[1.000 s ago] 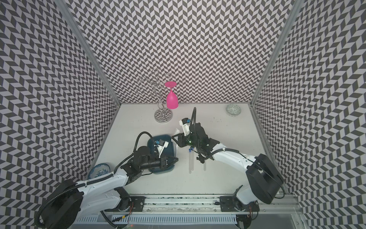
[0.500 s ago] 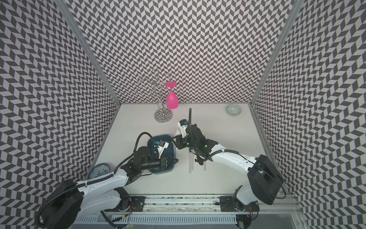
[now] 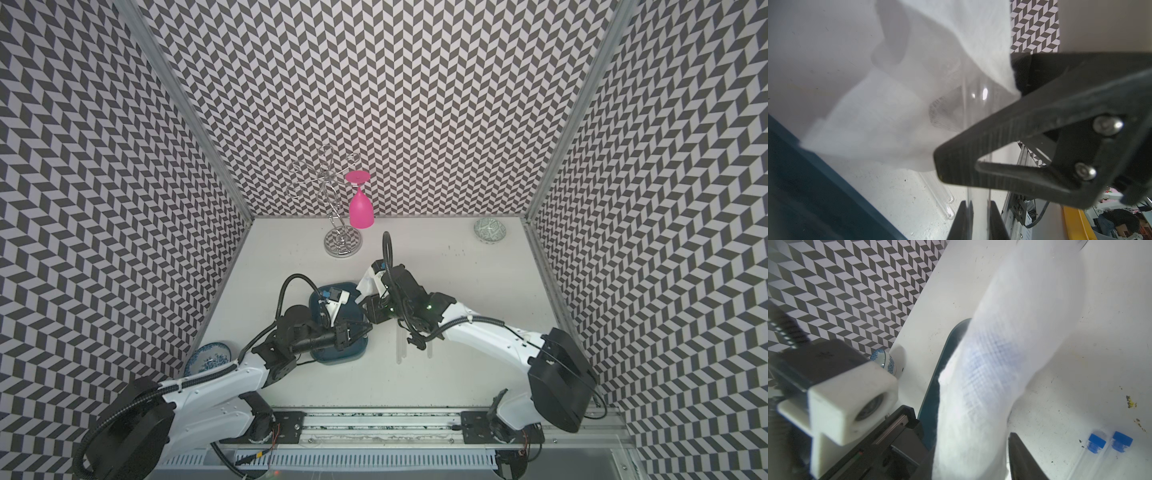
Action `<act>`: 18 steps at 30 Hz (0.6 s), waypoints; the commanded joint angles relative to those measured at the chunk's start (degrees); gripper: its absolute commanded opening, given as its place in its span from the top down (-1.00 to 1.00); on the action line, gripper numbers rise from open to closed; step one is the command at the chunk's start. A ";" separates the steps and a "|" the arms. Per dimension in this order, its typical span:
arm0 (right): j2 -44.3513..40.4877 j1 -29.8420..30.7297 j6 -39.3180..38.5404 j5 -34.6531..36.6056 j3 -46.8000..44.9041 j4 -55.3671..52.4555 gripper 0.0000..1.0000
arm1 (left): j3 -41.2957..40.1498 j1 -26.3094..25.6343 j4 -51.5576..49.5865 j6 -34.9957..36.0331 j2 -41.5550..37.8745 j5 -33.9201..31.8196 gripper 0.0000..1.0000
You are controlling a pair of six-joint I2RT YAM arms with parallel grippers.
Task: Wipe the exteriors of test tubes
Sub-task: Wipe the dirt from the test tube.
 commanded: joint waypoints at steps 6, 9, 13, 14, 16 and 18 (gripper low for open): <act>-1.44 0.14 -2.60 2.64 3.75 -3.71 0.08 | 0.79 0.20 3.00 -0.22 -0.86 -0.97 0.85; -2.13 0.10 -2.92 3.63 4.46 -5.06 0.06 | 0.85 0.24 3.15 -0.26 -0.69 -0.99 0.85; -3.34 0.05 -3.15 4.01 4.98 -6.49 -0.07 | 0.82 0.21 3.29 -0.26 -0.43 -0.90 0.85; -3.81 0.05 -3.08 3.84 5.00 -6.70 -0.11 | 0.91 0.27 3.30 -0.26 -0.34 -0.88 0.85; -4.69 -0.04 -2.60 3.28 4.92 -6.64 -0.15 | 0.92 0.21 3.38 -0.26 -0.29 -0.88 0.85; -5.65 -0.28 -1.98 2.44 4.54 -6.11 -0.17 | 0.94 0.21 3.40 -0.26 -0.26 -0.88 0.85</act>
